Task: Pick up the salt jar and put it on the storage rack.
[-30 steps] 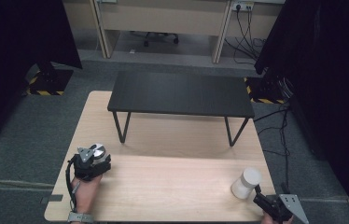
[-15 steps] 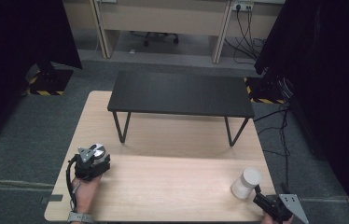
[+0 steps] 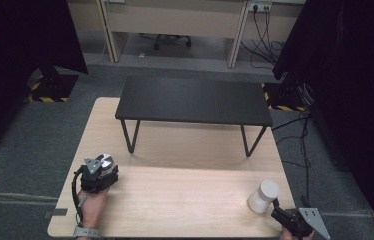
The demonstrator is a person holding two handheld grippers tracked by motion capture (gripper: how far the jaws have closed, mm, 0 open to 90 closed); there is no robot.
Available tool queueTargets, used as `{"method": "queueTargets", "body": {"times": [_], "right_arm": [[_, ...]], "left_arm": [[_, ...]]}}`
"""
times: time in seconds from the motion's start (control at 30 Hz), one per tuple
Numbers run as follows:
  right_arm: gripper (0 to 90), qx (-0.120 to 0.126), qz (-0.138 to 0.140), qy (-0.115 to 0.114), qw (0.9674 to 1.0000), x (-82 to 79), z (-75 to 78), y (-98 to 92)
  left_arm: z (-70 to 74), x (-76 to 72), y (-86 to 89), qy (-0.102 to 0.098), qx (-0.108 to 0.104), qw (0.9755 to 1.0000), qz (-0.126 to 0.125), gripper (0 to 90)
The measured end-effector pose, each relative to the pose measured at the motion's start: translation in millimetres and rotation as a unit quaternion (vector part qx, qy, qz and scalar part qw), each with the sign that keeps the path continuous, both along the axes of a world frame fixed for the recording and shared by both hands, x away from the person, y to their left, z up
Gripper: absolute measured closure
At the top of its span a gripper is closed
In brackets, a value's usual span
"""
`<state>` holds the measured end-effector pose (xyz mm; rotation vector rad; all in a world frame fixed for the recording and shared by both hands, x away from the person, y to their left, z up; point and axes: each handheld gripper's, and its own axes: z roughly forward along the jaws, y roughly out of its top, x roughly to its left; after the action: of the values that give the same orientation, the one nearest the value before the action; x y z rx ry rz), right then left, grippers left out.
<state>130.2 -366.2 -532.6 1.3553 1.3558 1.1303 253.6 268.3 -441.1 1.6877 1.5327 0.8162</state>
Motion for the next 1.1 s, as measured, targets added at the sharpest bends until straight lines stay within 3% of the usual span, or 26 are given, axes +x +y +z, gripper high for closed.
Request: {"method": "queueTargets", "body": {"times": [0.37, 1.1], "right_arm": [[0.2, -0.001, -0.001, 0.0, 1.0, 0.1, -0.2, 0.6], [0.2, 0.002, 0.0, -0.001, 1.0, 0.2, -0.2, -0.6]], "left_arm": [[4.3, -2.5, -7.6, 0.005, 0.013, 0.9999, -0.002, 31.1], [32.2, 0.5, -19.5, -0.007, 0.001, 0.9996, -0.029, 31.1]]}}
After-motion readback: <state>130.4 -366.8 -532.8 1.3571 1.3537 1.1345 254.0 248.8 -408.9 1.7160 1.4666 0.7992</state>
